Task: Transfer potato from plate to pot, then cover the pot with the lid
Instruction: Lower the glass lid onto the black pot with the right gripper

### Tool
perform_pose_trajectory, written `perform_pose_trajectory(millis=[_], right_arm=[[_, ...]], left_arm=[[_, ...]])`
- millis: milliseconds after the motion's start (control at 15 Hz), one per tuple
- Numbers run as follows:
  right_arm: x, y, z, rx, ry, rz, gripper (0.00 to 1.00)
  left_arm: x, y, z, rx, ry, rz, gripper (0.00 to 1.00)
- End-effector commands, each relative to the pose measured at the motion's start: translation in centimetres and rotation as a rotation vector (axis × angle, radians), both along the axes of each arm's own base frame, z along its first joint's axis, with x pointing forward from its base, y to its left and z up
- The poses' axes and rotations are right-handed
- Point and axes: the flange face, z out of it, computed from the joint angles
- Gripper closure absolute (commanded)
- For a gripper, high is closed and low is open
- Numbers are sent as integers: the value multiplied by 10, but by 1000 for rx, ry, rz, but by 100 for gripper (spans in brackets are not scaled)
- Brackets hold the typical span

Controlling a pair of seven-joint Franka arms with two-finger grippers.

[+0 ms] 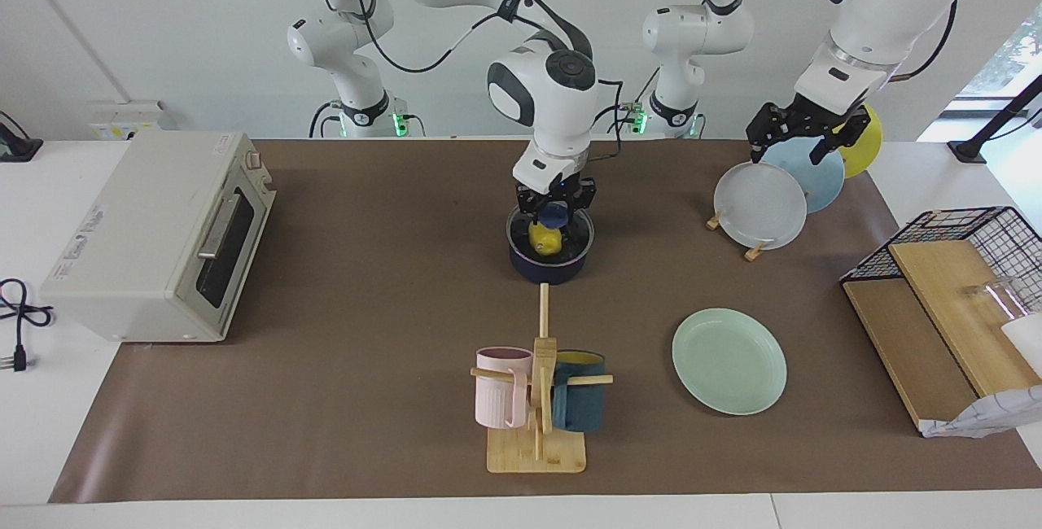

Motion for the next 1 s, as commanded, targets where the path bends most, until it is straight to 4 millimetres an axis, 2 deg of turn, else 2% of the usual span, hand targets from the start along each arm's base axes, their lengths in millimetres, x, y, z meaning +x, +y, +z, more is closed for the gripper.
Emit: perform_pose_trajectory(millis=[0, 400, 467, 733, 933], right_arm=[[4, -8, 1, -4, -20, -19, 0], [11, -23, 24, 6, -36, -36, 0], [16, -31, 29, 1, -34, -46, 0], [35, -86, 69, -2, -28, -70, 0], [56, -160, 104, -10, -8, -74, 0]], left_arm=[[-7, 4, 2, -3, -6, 4, 0], [-7, 5, 2, -8, -6, 31, 0], [-7, 5, 2, -8, -6, 31, 0], [-7, 5, 1, -6, -5, 31, 0], [-7, 5, 0, -7, -5, 25, 0]])
